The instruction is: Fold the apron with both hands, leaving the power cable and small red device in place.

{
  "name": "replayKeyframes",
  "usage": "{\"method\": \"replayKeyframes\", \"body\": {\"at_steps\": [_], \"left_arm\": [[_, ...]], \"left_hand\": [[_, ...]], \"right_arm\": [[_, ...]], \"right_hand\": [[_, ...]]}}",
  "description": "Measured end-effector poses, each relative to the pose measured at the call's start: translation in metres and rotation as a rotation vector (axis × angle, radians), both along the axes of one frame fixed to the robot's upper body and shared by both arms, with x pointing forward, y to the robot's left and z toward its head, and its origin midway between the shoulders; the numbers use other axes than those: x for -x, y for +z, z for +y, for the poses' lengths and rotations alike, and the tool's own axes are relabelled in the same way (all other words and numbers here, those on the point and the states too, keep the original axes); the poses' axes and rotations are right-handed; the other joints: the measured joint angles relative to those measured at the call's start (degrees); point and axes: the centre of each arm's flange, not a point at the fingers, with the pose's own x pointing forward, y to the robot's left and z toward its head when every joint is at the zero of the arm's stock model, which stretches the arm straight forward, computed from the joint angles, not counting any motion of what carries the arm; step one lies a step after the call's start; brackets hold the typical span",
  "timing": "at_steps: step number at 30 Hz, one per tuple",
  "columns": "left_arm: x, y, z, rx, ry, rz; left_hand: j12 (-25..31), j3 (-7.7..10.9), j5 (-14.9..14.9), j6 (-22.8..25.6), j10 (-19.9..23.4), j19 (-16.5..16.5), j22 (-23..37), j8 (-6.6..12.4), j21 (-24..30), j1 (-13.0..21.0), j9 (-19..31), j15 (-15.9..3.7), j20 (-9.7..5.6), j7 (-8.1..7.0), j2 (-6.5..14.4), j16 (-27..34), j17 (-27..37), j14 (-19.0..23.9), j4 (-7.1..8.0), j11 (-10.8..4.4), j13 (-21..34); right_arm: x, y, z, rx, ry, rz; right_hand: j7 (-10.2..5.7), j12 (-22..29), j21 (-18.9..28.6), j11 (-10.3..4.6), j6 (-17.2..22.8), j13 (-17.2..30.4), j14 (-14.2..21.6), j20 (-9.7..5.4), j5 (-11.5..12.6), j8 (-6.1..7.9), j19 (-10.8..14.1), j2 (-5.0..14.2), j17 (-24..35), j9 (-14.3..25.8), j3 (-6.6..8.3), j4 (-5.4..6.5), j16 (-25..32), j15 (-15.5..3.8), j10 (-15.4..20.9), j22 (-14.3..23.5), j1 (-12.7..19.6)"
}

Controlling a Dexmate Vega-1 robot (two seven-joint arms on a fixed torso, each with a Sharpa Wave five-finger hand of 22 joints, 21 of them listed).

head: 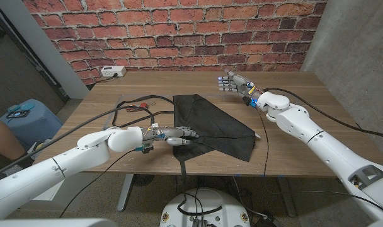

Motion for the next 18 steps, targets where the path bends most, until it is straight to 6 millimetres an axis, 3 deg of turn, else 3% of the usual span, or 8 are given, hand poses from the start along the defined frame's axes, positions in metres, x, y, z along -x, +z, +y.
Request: {"method": "replayKeyframes", "body": {"at_steps": [6, 18], "left_arm": [[0.004, 0.005, -0.001, 0.014, -0.009, -0.008], [0.012, 0.019, 0.000, 0.045, -0.029, -0.030]], "left_hand": [[0.0, -0.24, 0.0, 0.0, 0.0, 0.0, 0.0, 0.00, 0.0, 0.0, 0.0, -0.21, 0.00, 0.00, 0.0, 0.0, 0.0, 0.2, -0.25, 0.00, 0.0], [0.0, -0.24, 0.0, 0.0, 0.0, 0.0, 0.0, 0.00, 0.0, 0.0, 0.0, -0.42, 0.00, 0.00, 0.0, 0.0, 0.0, 0.4, -0.25, 0.00, 0.0]], "right_arm": [[-0.004, -0.002, -0.002, -0.011, 0.001, 0.000], [-0.010, -0.002, -0.006, -0.042, 0.005, 0.002]], "right_hand": [[-0.31, -0.1, -0.3, -0.31, -0.3, 0.0, -0.8, -0.20, 0.0, 0.00, -1.4, -0.06, -0.2, -0.1, 0.27, -0.27, 0.0, 0.02, -0.3, 0.0, -0.4], [-0.30, -0.6, -0.3, -0.92, -0.9, -0.3, -1.7, -0.49, 0.0, 0.00, -1.7, -0.05, -0.6, -0.1, 0.98, -0.50, 0.0, -0.25, -0.9, 0.0, -0.4]]}}
